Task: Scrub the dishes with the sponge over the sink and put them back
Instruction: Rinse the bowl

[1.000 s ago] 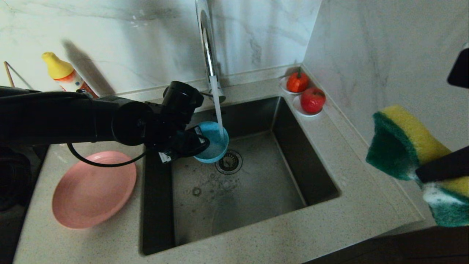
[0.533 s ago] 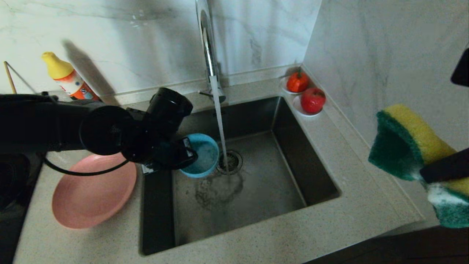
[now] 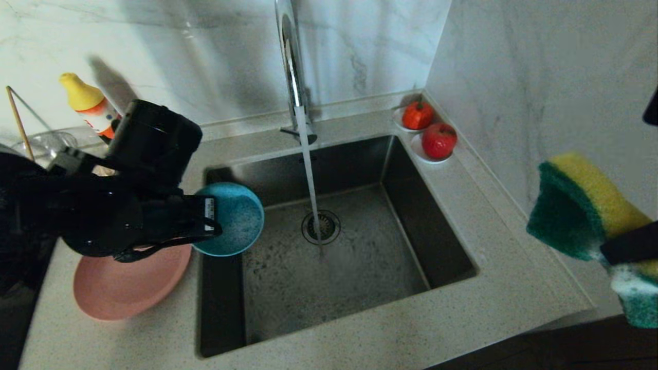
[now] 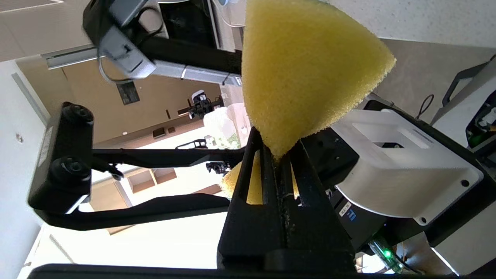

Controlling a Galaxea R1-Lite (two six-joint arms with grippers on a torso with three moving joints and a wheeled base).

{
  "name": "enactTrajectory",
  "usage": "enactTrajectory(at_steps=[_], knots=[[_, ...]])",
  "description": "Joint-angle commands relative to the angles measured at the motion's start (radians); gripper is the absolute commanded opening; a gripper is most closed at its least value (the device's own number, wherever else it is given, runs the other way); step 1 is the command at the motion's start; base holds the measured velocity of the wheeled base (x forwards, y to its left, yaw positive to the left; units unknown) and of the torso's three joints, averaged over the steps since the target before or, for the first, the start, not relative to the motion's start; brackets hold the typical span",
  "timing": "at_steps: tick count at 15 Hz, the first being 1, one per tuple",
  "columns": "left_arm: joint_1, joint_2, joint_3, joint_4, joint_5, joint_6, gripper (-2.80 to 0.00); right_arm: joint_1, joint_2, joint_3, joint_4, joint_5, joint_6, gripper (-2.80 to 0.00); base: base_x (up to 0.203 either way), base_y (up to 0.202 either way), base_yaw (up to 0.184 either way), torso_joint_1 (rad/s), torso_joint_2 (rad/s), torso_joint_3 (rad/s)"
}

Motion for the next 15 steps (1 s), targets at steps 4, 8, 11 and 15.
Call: enactTrajectory(at_steps=[4,8,11,15], knots=[[-0.045,-0.130,0.115,-0.195,0.071,0.227,-2.80,-0.017,-0.016,0.039,0.004,0.006,0.000,-2.80,0.000,0.000,0.000,0.000,0.00,0.000],[-0.047,-0.166,0.322,-0.688,0.090,0.472,-2.80,-0.017,-0.002,0.045,-0.024,0.006,0.002,-2.80,0.000,0.000,0.000,0.000,0.00,0.000],[-0.046,-0.152,0.403,-0.980,0.095,0.540,-2.80,-0.017,0.003,0.056,-0.025,0.007,0.000,-2.80,0.000,0.000,0.000,0.000,0.00,0.000],[-0.046,-0.154,0.420,-1.134,0.099,0.551,-2.80,-0.017,0.015,0.045,-0.041,0.006,0.003,-2.80,0.000,0.000,0.000,0.000,0.00,0.000]])
